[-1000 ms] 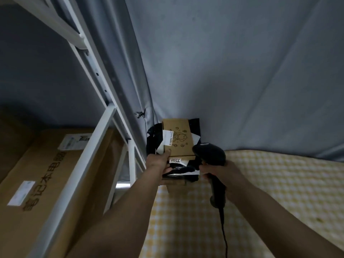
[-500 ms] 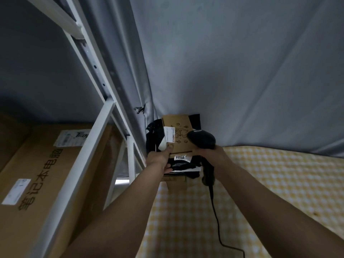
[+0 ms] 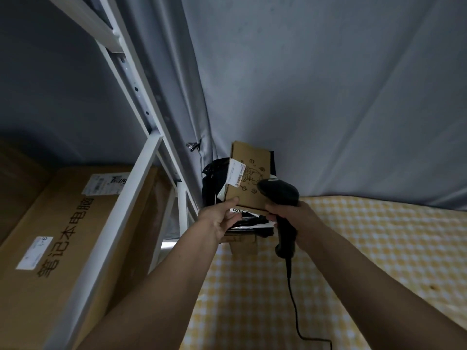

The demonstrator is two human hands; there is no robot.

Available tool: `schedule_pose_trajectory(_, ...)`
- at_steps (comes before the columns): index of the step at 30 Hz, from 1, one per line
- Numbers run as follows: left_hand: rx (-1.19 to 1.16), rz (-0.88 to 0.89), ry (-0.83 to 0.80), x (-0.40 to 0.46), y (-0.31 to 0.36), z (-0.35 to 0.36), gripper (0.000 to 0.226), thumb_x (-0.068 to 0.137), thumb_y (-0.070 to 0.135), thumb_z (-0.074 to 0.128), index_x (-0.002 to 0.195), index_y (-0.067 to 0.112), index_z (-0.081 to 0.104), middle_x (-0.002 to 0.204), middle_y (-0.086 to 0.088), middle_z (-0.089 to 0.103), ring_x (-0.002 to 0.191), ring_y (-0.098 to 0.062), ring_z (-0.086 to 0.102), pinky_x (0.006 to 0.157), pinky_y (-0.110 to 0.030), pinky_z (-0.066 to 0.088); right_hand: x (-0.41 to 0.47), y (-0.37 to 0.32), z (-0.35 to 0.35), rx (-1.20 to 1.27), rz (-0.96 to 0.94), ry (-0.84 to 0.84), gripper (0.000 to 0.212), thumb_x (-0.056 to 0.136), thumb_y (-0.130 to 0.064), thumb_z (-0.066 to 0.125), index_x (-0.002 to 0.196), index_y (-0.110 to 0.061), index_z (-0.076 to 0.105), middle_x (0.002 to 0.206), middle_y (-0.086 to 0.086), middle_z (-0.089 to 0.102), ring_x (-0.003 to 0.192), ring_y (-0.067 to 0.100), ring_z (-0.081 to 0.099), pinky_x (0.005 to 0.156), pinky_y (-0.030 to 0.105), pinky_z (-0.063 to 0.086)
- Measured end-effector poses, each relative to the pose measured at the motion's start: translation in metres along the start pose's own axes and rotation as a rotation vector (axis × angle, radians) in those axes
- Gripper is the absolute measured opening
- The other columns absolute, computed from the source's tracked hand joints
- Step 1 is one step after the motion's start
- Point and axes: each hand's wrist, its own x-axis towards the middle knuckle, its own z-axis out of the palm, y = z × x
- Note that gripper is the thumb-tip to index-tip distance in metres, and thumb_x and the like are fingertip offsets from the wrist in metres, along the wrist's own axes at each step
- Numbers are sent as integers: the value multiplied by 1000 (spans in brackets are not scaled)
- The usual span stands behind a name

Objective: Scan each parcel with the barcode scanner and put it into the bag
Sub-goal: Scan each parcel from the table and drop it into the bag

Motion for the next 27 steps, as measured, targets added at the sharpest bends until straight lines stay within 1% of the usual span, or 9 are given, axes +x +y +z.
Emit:
schedule_pose_trajectory(2, -3, 56, 14, -5, 0, 2, 18, 79, 0, 76, 91, -3, 64, 107, -20, 64, 88, -25, 64, 72, -31, 61, -3, 0, -1, 10, -8, -11, 19, 76, -3, 74, 94, -3, 67, 83, 14, 66, 77, 23, 62, 69, 33, 48)
schedule_pose_trajectory(5, 41, 196, 80, -16, 0, 6, 23, 78, 0, 77, 93, 0, 61, 98, -17, 67, 83, -23, 66, 74, -31, 61, -9, -4, 0, 34, -29, -16, 14, 77, -1, 72, 90, -1, 66, 81, 15, 62, 74, 25, 59, 61, 30, 47)
schedule_pose_trajectory(9, 667, 697, 290, -29, 6, 3, 28, 78, 5, 77, 83, 16, 52, 84, 2, 62, 83, -16, 62, 74, -25, 50, -21, -18, 0, 74, -88, -43, 9, 78, -2, 72, 82, -4, 65, 76, 13, 57, 71, 24, 57, 63, 31, 47)
schedule_pose_trajectory(14, 1028, 1085, 231, -45, 5, 1, 22, 79, 0, 71, 84, 12, 52, 82, -1, 59, 74, -15, 55, 66, -26, 46, -41, -54, 2, 168, -187, -129, 18, 79, -8, 73, 95, -7, 67, 74, 3, 63, 74, 20, 60, 70, 32, 50)
schedule_pose_trajectory(17, 1117, 1309, 168, -51, 2, 0, 23, 78, -6, 67, 88, 8, 53, 89, -4, 54, 75, -19, 54, 66, -28, 44, -49, -69, -2, 190, -242, -115, 13, 79, -6, 72, 90, -10, 66, 64, -1, 63, 60, 15, 60, 61, 30, 48)
schedule_pose_trajectory(20, 1194, 1510, 94, -61, 0, 3, 32, 70, -15, 68, 92, 4, 55, 92, -10, 55, 73, -29, 61, 63, -32, 51, -59, -76, -10, 244, -249, -84, 13, 82, -2, 68, 92, -9, 65, 67, 4, 64, 49, 11, 62, 48, 24, 49)
schedule_pose_trajectory(24, 1182, 1594, 71, -69, -3, 10, 37, 72, -16, 66, 99, 5, 50, 100, -14, 56, 73, -32, 65, 61, -36, 57, -67, -78, -15, 287, -232, -35, 14, 83, -1, 68, 92, -11, 63, 77, 6, 66, 57, 14, 62, 47, 24, 49)
schedule_pose_trajectory(26, 1119, 1542, 56, -73, -5, 16, 37, 77, -12, 65, 107, 5, 51, 113, -7, 55, 91, -23, 64, 73, -39, 58, -71, -80, -18, 300, -230, -17, 14, 83, -1, 68, 90, -12, 63, 80, 7, 65, 61, 15, 61, 49, 25, 49)
schedule_pose_trajectory(27, 1088, 1479, 14, -77, -8, 20, 44, 79, -7, 68, 118, 6, 50, 125, 0, 51, 106, -12, 58, 87, -38, 55, -73, -82, -20, 315, -229, -14, 13, 83, -1, 67, 91, -11, 63, 80, 7, 65, 59, 14, 61, 47, 24, 49)
